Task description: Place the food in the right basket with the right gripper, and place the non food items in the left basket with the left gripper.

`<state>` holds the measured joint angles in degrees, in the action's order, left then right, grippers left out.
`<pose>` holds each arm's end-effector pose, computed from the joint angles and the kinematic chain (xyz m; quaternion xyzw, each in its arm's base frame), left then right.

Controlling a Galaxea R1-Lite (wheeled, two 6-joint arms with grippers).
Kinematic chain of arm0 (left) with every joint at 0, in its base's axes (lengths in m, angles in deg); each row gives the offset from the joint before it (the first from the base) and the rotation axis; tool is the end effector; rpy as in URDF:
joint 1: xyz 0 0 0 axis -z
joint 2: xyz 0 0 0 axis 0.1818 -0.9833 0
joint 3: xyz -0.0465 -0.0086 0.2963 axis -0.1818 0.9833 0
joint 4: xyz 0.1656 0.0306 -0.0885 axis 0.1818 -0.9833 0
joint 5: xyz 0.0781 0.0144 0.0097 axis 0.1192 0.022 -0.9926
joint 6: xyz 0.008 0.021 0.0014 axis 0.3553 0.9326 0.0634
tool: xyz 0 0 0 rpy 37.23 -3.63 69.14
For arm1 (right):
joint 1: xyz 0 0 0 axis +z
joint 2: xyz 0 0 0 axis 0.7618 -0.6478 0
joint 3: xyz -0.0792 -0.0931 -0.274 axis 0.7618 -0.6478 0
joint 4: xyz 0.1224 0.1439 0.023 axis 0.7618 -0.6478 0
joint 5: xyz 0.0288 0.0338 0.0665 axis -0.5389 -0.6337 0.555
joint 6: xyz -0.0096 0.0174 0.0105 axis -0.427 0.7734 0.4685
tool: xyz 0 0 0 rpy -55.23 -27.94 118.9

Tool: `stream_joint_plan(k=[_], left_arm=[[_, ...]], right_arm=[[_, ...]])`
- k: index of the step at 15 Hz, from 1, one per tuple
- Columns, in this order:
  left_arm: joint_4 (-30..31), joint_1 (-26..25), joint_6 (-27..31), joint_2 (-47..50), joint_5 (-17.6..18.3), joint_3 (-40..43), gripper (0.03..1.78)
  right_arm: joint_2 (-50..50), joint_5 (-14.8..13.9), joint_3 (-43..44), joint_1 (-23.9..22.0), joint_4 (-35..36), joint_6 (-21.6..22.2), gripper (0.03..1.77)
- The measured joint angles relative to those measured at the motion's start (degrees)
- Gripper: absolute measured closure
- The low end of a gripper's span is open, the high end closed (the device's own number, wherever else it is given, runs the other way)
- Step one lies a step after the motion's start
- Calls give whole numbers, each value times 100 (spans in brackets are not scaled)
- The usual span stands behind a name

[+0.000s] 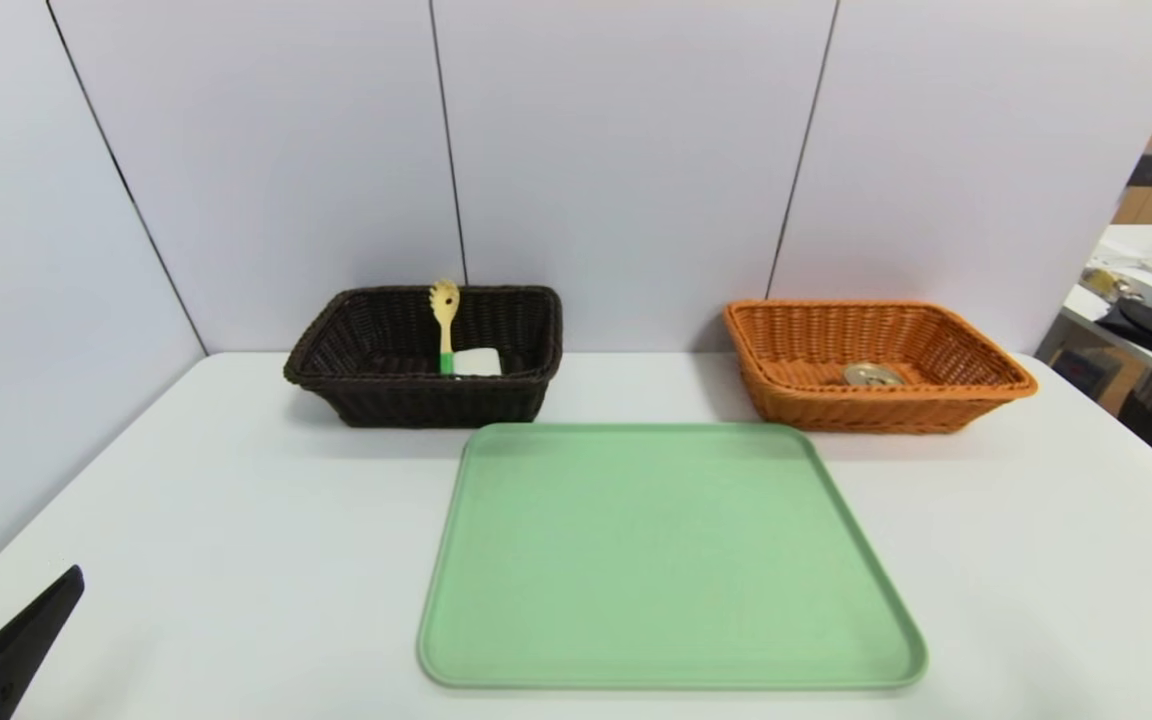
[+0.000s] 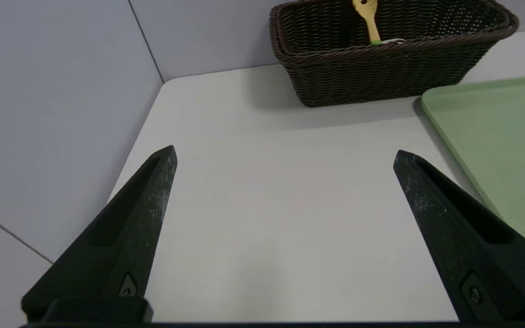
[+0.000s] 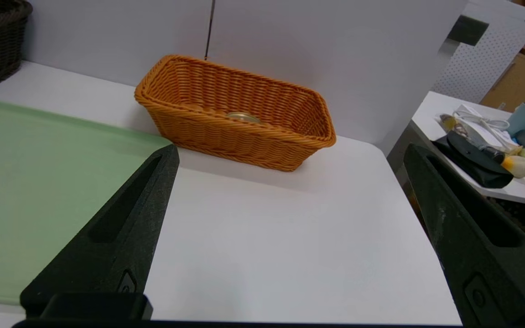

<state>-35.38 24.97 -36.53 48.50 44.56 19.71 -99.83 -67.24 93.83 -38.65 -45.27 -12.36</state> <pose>0.0389 -0.0045 0.1651 0.0571 -0.0034 -0.0049 0.9983 0.0429 0.0037 0.1792 -0.1350 -0.0418 -0.0109 0.9899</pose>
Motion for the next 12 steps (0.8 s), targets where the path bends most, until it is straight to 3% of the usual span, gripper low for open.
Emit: stream_joint_plan(k=[3, 7, 12], left_arm=[[-7, -4, 10, 249, 486, 154, 12], [117, -9, -172, 378, 673, 413, 12], [1023, -50, -76, 573, 688, 801, 12]], right_arm=[[160, 450, -295, -318, 267, -138, 10], [316, 562, -621, -414, 713, -124, 10], [488, 1023, -747, -610, 1034, -182, 10]])
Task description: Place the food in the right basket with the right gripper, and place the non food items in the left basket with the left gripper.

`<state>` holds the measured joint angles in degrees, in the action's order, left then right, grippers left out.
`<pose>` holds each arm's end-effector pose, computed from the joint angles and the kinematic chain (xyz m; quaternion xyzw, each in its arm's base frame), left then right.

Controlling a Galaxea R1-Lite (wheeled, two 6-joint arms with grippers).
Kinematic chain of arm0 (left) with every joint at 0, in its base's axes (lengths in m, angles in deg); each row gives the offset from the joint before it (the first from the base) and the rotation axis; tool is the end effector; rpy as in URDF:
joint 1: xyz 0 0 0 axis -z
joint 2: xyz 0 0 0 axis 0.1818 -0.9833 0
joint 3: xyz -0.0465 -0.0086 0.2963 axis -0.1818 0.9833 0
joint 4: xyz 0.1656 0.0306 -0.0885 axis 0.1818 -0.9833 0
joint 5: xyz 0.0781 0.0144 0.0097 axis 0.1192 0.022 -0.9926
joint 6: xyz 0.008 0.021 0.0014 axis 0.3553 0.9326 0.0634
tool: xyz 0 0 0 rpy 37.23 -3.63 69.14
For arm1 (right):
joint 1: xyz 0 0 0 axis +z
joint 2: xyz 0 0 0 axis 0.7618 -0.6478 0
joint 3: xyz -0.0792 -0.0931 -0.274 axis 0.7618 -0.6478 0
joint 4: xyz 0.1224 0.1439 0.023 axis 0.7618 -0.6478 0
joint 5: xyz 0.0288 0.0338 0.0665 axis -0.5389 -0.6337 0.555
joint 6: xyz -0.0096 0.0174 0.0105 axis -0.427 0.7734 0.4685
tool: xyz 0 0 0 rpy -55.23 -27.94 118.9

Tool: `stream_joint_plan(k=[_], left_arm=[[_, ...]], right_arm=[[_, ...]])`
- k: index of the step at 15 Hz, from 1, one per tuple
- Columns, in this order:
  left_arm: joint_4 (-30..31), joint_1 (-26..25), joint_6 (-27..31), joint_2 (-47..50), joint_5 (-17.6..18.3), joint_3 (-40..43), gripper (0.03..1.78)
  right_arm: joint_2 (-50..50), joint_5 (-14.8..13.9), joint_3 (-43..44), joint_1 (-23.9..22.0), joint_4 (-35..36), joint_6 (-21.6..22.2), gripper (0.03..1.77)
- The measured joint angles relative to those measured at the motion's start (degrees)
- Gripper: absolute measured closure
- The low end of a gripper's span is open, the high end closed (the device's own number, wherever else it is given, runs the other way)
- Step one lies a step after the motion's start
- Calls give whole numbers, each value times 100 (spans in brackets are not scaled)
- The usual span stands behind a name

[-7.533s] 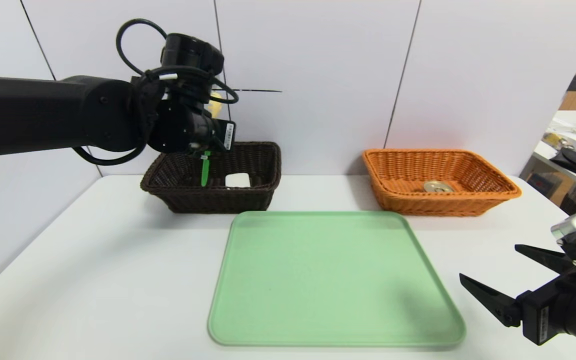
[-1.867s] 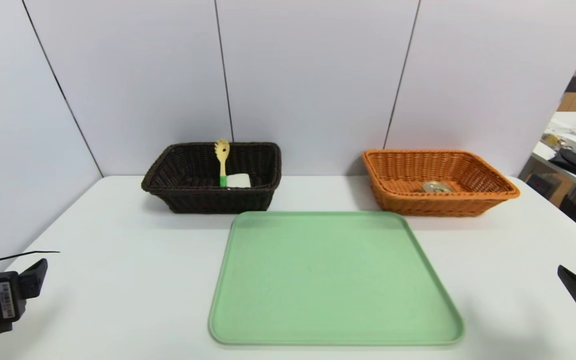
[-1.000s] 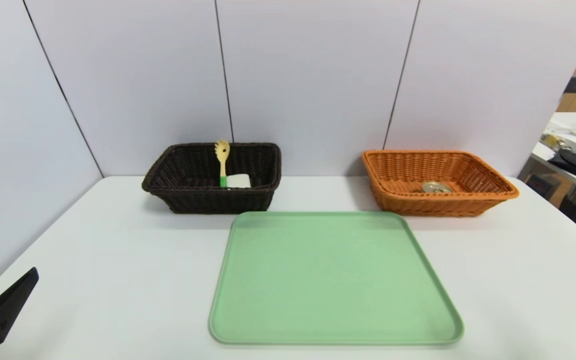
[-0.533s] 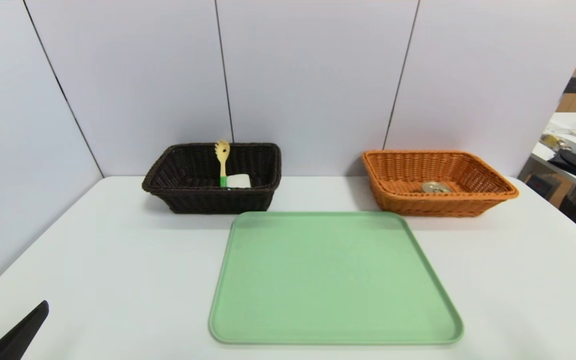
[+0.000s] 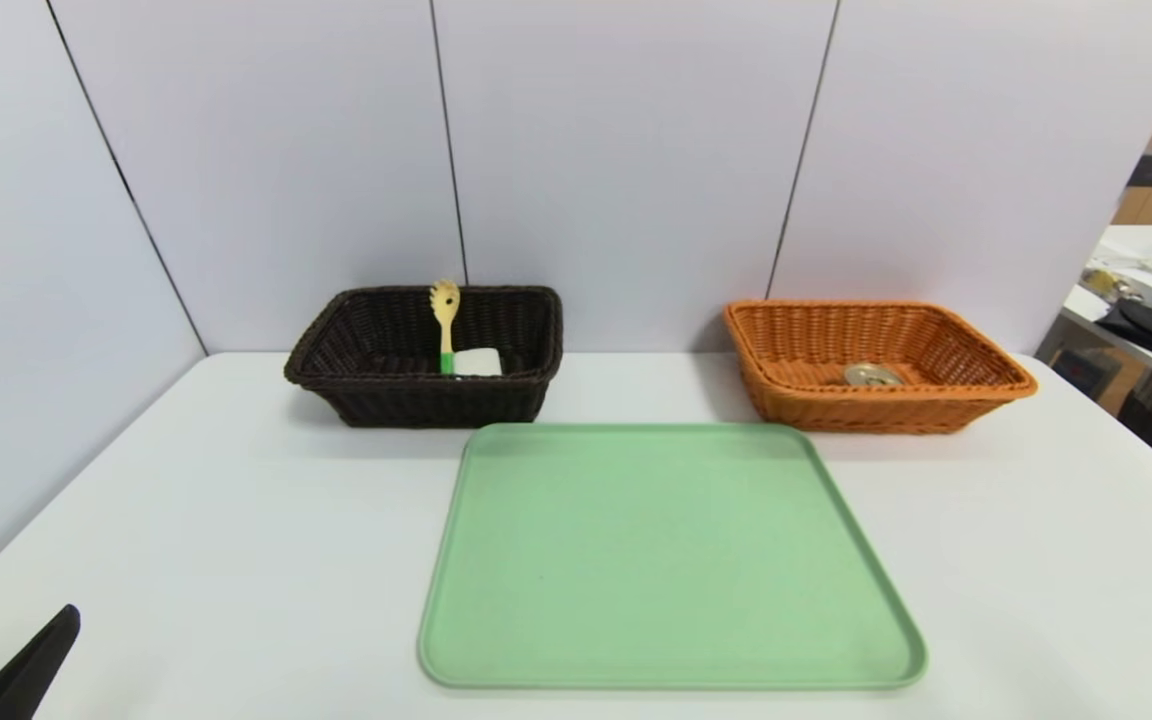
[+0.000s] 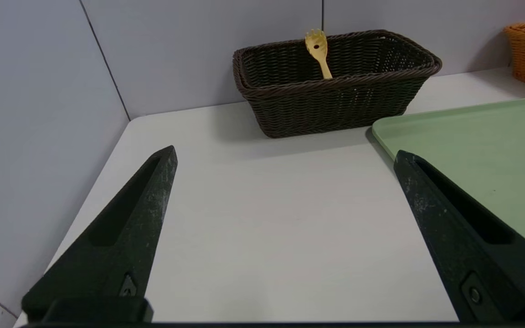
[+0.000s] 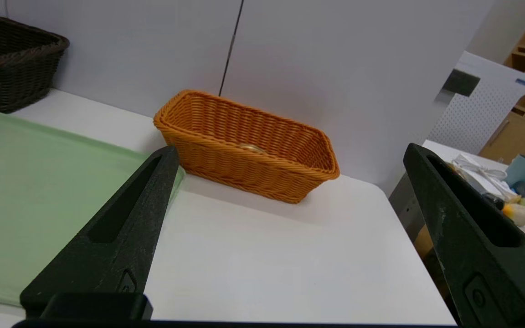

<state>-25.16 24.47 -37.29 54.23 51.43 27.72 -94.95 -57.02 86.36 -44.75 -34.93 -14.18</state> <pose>0.0234 -0.0030 0.1456 0.0379 -0.0743 -0.0567 0.9949 0.0277 0.0018 0.1625 -0.1523 -0.1146 0.0129 0.9816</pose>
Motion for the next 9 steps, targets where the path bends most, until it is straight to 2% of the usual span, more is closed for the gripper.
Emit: stream_joint_plan(k=[4, 9], left_arm=[[-44, -195, 0, 402, 44, 188, 12], [-176, -975, -41, 783, 413, 210, 12]], right_arm=[[341, 24, -226, -141, -4, 11, 10], [667, 26, -383, -466, 2, 127, 10]])
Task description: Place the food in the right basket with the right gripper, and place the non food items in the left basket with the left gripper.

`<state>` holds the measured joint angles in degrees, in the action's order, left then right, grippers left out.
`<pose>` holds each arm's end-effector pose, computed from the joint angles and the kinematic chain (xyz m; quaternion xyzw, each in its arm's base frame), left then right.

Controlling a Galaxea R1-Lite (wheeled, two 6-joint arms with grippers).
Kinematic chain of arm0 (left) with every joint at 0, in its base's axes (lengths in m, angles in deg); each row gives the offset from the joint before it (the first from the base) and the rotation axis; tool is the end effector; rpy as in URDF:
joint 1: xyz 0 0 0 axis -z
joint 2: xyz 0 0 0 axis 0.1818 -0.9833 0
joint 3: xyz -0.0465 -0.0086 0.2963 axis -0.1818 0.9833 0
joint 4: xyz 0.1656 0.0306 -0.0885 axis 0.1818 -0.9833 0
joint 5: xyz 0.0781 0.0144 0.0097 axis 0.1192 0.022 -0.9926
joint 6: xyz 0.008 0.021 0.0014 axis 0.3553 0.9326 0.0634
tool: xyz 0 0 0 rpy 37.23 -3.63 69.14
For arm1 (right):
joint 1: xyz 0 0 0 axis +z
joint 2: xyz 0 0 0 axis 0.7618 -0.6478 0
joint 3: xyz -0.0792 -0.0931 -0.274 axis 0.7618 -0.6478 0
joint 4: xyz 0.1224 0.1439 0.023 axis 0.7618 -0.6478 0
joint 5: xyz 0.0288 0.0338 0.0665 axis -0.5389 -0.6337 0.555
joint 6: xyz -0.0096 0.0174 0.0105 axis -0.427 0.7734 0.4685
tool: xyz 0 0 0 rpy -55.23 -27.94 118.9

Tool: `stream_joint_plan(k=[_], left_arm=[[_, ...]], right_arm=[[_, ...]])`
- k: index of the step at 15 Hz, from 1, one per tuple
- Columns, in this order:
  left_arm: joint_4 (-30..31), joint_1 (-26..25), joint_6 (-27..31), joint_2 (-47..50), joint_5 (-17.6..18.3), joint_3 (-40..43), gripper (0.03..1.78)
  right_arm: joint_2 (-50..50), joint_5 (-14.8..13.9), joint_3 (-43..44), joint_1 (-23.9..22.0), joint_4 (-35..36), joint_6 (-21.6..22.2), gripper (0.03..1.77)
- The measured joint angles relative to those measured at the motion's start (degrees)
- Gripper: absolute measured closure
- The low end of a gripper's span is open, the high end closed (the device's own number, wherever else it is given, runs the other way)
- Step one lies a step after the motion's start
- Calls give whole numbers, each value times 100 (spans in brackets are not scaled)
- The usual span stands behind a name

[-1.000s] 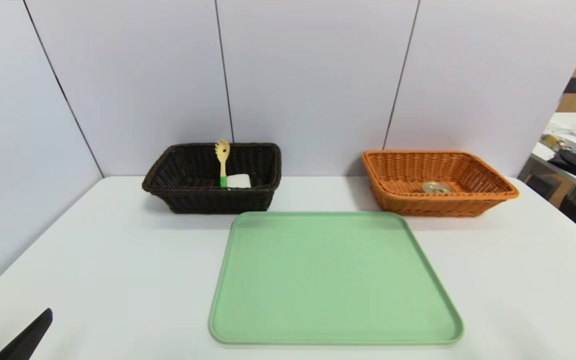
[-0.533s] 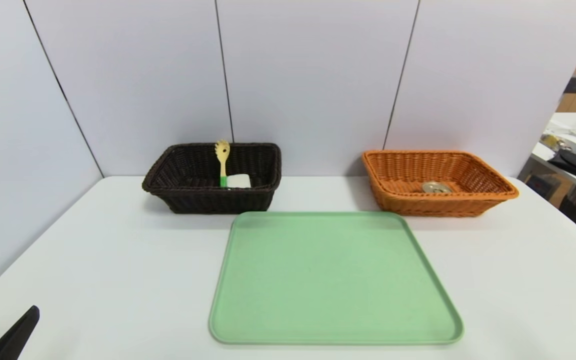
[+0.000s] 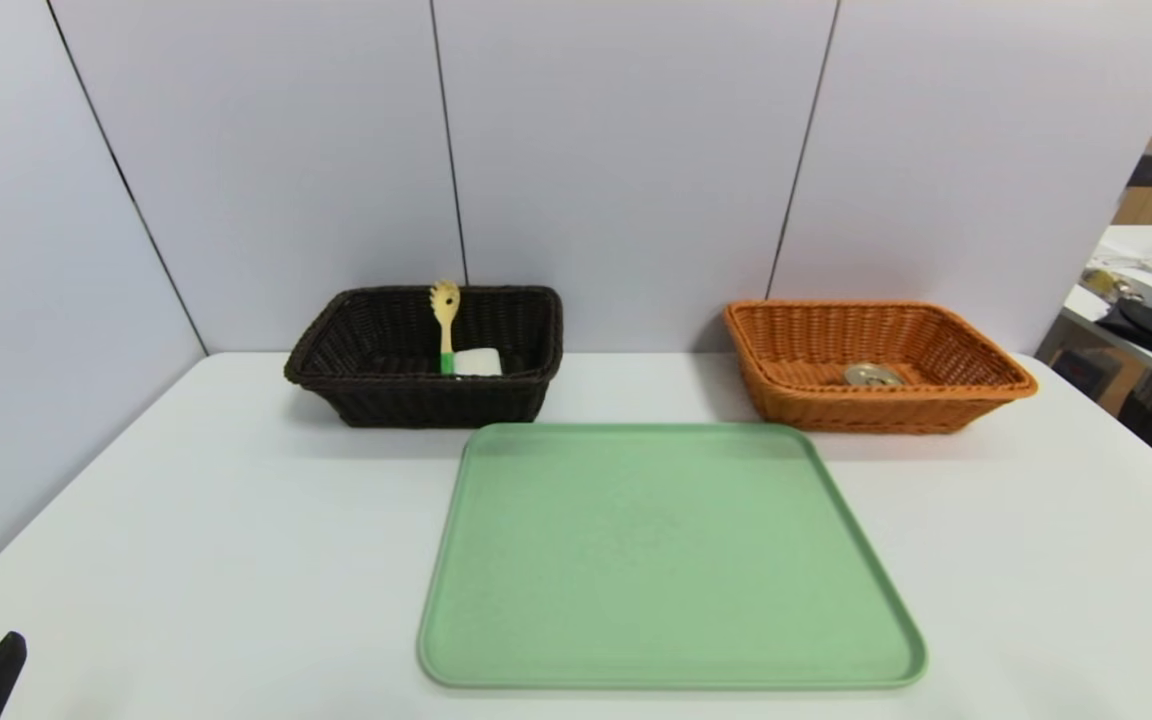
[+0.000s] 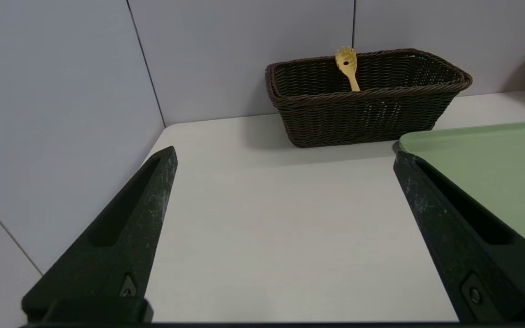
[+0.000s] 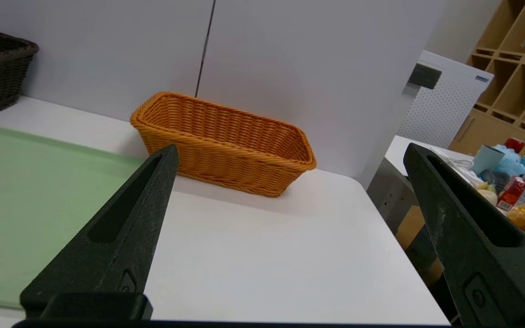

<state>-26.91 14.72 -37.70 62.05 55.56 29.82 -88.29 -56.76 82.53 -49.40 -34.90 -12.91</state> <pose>0.0060 0.0007 0.1338 0.0408 -0.1072 -0.0064 0.9934 0.0114 -0.0004 0.1455 -0.1455 -0.1334 -0.0272 0.9799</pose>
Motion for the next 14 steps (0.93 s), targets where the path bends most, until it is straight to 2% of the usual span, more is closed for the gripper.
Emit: stream_joint_plan(k=[3, 5, 8, 11, 14], left_arm=[[-105, -551, -63, 146, 105, 2, 12], [-122, -766, -110, 262, 333, 2, 12], [68, -827, -123, 334, 720, 2, 12], [83, -834, -107, 356, 1118, 2, 12], [-37, -835, 34, 364, 1713, -20, 12]], right_arm=[[100, 0, -9, -241, -11, 157, 10], [206, 33, -9, -333, -22, 173, 10], [466, 260, -6, -391, -257, 221, 10], [575, 318, -11, -405, -288, 229, 10], [607, 629, -11, -405, -334, 187, 10]])
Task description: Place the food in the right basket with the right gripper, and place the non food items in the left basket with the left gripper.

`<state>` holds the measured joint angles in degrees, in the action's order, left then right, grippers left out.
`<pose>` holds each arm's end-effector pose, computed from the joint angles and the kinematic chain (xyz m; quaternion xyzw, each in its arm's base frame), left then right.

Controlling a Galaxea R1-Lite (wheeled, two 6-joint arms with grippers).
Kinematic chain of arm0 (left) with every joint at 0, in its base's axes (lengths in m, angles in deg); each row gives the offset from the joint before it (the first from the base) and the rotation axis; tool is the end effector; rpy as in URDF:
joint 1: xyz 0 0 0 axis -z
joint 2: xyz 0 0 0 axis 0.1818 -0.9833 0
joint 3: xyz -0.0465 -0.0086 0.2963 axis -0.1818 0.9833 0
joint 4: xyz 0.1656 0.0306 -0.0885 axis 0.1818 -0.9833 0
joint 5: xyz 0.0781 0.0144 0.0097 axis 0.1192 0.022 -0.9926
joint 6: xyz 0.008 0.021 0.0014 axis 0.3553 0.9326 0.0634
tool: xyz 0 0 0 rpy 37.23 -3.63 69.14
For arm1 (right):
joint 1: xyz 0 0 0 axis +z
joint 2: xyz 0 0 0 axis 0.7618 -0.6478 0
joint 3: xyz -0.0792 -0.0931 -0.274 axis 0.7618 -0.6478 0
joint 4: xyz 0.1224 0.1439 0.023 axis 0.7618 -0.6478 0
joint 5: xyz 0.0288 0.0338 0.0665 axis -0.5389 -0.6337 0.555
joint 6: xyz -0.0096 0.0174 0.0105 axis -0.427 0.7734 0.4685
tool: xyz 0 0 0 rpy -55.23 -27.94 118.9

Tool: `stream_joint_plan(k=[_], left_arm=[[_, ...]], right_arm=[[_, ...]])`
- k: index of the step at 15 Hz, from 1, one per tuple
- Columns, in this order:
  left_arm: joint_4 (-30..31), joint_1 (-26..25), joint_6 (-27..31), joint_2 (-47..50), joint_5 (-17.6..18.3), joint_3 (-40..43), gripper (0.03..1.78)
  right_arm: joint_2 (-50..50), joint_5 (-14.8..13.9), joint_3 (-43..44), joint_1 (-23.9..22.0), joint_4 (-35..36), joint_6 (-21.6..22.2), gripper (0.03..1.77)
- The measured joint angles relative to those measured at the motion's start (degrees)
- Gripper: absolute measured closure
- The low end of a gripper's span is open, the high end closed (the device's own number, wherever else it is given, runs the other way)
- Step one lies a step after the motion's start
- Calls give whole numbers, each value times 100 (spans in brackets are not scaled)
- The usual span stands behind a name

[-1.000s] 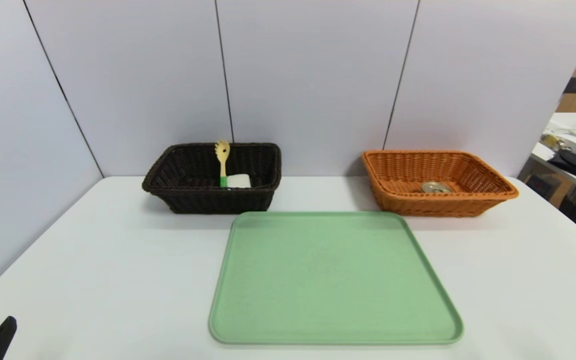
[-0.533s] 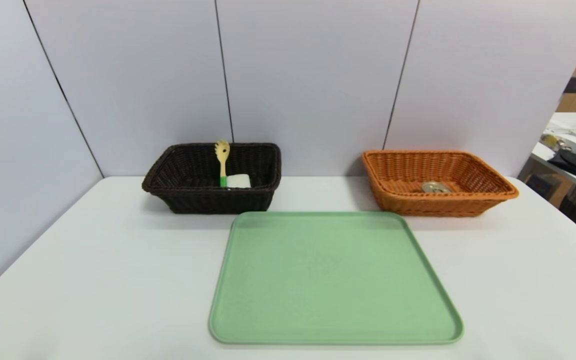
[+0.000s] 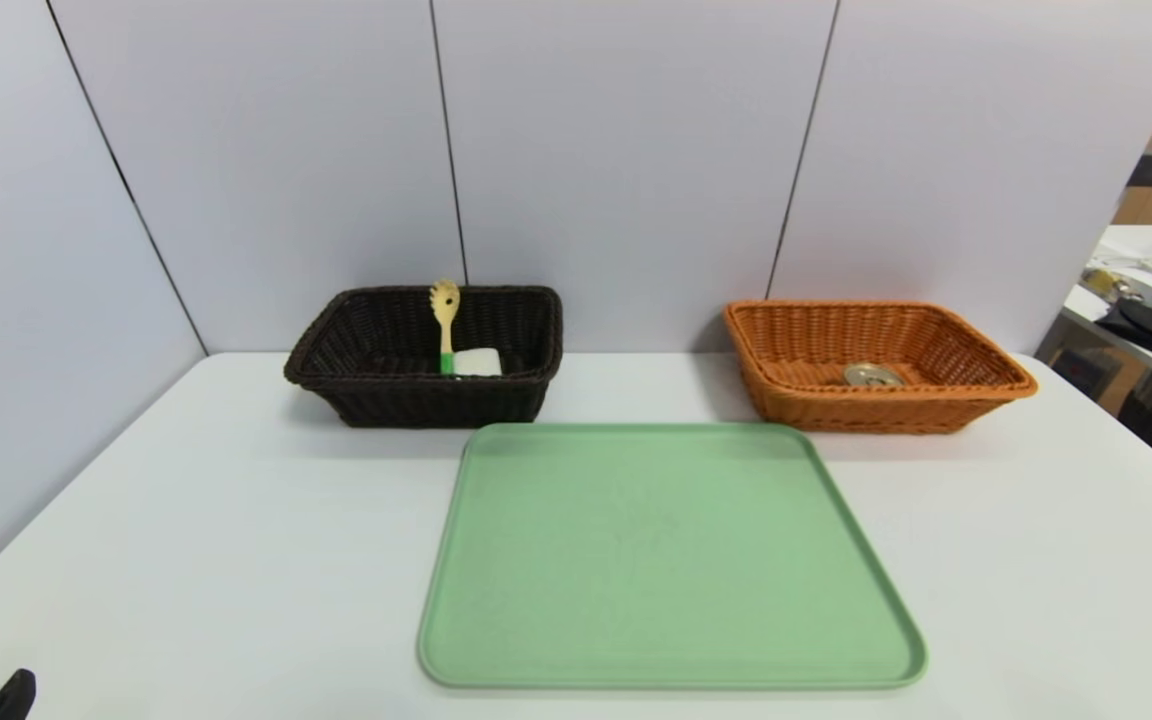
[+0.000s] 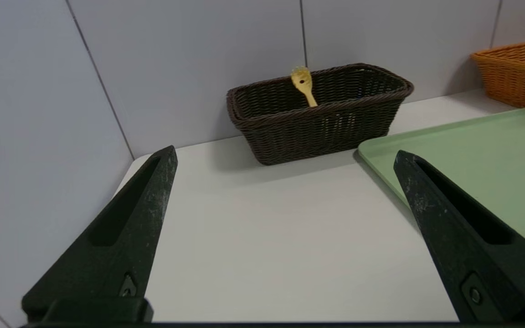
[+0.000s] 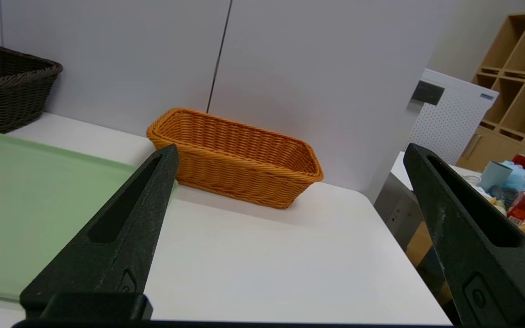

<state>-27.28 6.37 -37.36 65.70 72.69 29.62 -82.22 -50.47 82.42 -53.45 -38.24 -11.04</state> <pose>-0.0029 -0.0058 0.1341 0.0718 -0.1396 -0.0803 0.9843 -0.0018 0.0022 0.1397 -0.1429 -0.1583 -0.0088 0.9769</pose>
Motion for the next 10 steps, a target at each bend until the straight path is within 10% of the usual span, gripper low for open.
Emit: stream_joint_plan(k=[10], left_arm=[[-383, 10, 241, 26, 424, 22, 12]], right_arm=[[18, 699, -2, -11, -177, 681, 10]])
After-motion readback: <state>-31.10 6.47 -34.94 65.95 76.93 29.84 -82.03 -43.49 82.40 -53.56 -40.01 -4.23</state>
